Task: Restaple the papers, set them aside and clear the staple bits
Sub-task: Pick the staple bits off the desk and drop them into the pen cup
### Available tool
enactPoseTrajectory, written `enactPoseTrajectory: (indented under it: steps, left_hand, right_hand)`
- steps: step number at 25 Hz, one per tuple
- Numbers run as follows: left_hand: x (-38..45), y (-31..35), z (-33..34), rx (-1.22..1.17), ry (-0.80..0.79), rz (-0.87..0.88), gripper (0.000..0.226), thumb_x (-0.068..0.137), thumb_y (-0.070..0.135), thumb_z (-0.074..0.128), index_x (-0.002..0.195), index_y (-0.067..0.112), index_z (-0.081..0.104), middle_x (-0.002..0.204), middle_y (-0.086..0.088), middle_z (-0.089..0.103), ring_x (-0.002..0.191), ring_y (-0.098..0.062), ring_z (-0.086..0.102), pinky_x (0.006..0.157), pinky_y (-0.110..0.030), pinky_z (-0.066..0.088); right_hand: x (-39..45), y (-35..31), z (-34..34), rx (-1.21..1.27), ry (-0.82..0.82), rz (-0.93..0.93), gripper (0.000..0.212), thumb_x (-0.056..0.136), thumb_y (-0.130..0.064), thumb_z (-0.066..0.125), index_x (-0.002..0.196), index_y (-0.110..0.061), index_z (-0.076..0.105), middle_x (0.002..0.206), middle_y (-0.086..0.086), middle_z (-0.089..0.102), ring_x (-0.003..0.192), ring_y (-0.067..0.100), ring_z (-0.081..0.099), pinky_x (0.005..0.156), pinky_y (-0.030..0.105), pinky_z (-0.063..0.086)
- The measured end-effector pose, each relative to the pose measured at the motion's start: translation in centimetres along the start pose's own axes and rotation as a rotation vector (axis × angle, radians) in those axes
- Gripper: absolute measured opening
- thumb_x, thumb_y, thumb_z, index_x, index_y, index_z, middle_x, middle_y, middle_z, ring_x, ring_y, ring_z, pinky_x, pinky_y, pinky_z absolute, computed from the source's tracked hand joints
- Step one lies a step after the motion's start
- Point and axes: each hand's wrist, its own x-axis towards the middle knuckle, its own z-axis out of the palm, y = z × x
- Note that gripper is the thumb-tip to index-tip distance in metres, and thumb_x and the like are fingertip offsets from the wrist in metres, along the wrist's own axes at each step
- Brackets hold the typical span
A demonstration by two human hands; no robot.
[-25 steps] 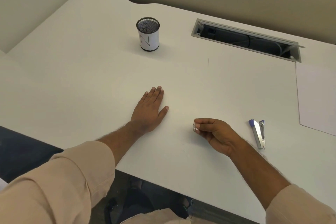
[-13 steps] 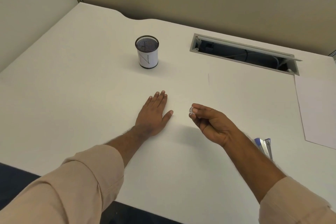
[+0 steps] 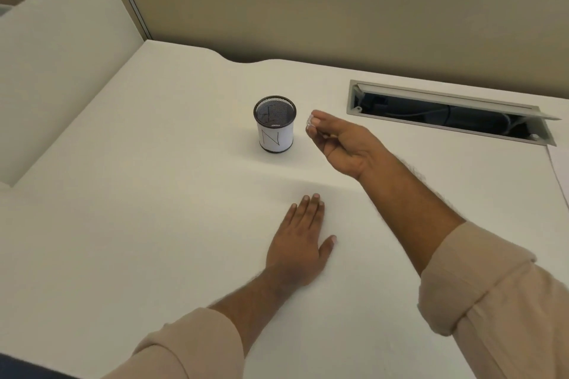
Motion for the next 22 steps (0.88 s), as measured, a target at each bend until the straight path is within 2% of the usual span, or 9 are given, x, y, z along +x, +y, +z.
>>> enactPoseTrajectory:
  steps: [2, 5, 8, 11, 14, 16, 19, 22]
  left_hand:
    - [0.0, -0.1, -0.1, -0.021, -0.002, 0.004, 0.07, 0.1, 0.052, 0.023, 0.156, 0.012, 0.01, 0.164, -0.002, 0.003, 0.151, -0.015, -0.001, 0.122, -0.035, 0.003]
    - [0.1, -0.1, 0.1, -0.027, 0.005, 0.009, 0.07, 0.1, 0.051, 0.025, 0.155, 0.01, 0.013, 0.164, -0.003, 0.005, 0.151, -0.017, 0.002, 0.121, -0.036, 0.001]
    - [0.2, -0.1, 0.5, -0.016, 0.013, 0.003, 0.069, 0.1, 0.05, 0.028, 0.154, 0.009, 0.02, 0.164, -0.006, 0.012, 0.151, -0.02, 0.008, 0.122, -0.039, 0.006]
    - [0.2, 0.0, 0.4, -0.007, 0.009, 0.001, 0.069, 0.1, 0.05, 0.028, 0.154, 0.008, 0.02, 0.164, -0.006, 0.012, 0.151, -0.021, 0.01, 0.123, -0.041, 0.009]
    - [0.2, 0.1, 0.3, -0.011, 0.003, -0.011, 0.069, 0.1, 0.051, 0.027, 0.154, 0.009, 0.018, 0.164, -0.005, 0.01, 0.151, -0.021, 0.008, 0.122, -0.039, 0.008]
    - [0.1, 0.2, 0.4, 0.002, 0.009, -0.017, 0.069, 0.1, 0.051, 0.027, 0.154, 0.01, 0.02, 0.164, -0.005, 0.013, 0.151, -0.02, 0.01, 0.121, -0.038, 0.008]
    - [0.1, 0.1, 0.3, -0.009, 0.0, -0.024, 0.068, 0.1, 0.052, 0.026, 0.155, 0.011, 0.018, 0.164, -0.003, 0.012, 0.151, -0.019, 0.008, 0.123, -0.04, 0.012]
    - [0.1, 0.2, -0.1, -0.024, -0.005, -0.027, 0.068, 0.101, 0.052, 0.024, 0.155, 0.012, 0.016, 0.164, -0.002, 0.009, 0.151, -0.017, 0.004, 0.121, -0.045, 0.014]
  right_hand:
    - [2.5, -0.4, 2.1, -0.066, 0.014, -0.043, 0.013, 0.086, 0.016, 0.056, 0.085, 0.007, 0.065, 0.076, 0.013, 0.066, 0.072, 0.021, 0.063, 0.068, 0.022, 0.06]
    - [5.6, -0.8, 4.6, -0.317, 0.062, -0.151, 0.012, 0.08, 0.018, 0.062, 0.082, 0.006, 0.067, 0.078, 0.014, 0.065, 0.071, 0.021, 0.064, 0.068, 0.023, 0.06]
    - [7.6, -0.4, 6.0, -0.71, 0.132, -0.274, 0.013, 0.072, 0.018, 0.069, 0.078, 0.006, 0.07, 0.074, 0.013, 0.066, 0.07, 0.023, 0.065, 0.068, 0.028, 0.061]
    - [9.1, 0.4, 6.8, -1.189, 0.199, -0.361, 0.017, 0.07, 0.014, 0.071, 0.071, -0.003, 0.073, 0.066, 0.006, 0.066, 0.07, 0.025, 0.067, 0.07, 0.034, 0.061]
    - [9.6, 0.5, 7.9, -1.585, 0.171, -0.43, 0.024, 0.073, 0.011, 0.062, 0.079, -0.007, 0.077, 0.071, 0.001, 0.066, 0.073, 0.02, 0.064, 0.064, 0.028, 0.053]
    - [9.7, 0.3, 8.5, -1.706, 0.138, -0.461, 0.03, 0.073, 0.013, 0.057, 0.083, -0.008, 0.076, 0.081, 0.003, 0.068, 0.074, 0.018, 0.06, 0.064, 0.025, 0.048]
    - [9.7, 0.4, 9.0, -1.798, 0.092, -0.49, 0.032, 0.074, 0.013, 0.049, 0.083, -0.006, 0.074, 0.089, 0.009, 0.07, 0.082, 0.025, 0.063, 0.068, 0.027, 0.05]
    - [10.4, 0.9, 8.9, -1.845, 0.054, -0.49, 0.029, 0.075, 0.011, 0.05, 0.084, -0.007, 0.072, 0.095, 0.012, 0.071, 0.089, 0.029, 0.064, 0.07, 0.03, 0.052]
